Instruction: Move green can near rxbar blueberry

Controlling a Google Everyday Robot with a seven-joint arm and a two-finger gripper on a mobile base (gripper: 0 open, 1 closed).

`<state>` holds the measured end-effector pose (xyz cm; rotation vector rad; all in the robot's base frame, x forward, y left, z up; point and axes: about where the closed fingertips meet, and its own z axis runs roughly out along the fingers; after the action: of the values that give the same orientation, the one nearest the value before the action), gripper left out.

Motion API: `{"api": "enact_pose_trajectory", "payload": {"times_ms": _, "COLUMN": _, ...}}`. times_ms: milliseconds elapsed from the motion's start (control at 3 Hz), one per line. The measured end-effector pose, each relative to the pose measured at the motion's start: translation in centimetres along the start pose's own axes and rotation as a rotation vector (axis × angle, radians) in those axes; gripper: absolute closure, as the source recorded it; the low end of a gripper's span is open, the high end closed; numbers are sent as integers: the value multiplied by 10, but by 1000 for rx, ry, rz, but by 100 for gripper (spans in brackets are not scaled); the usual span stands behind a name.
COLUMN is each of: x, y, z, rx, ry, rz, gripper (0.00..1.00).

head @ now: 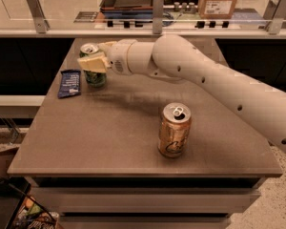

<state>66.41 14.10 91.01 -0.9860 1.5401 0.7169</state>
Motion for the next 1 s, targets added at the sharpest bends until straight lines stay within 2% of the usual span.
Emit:
{"api": "enact_pose_trajectory", "payload": {"times_ms": 333, "x": 7, "y": -1, "z": 6, "rx": -18, "ry": -2, "rz": 15, "gripper": 100}}
{"api": "enact_pose_trajectory", "payload": {"times_ms": 667, "x": 6, "y": 1, "z": 7, "rx": -21, "ry": -2, "rz": 14, "gripper": 82}}
{"api": "enact_pose_trajectory", "payload": {"times_ms": 1000, "x": 6, "y": 3, "z": 8, "rx": -24, "ry": -2, "rz": 14, "gripper": 58}}
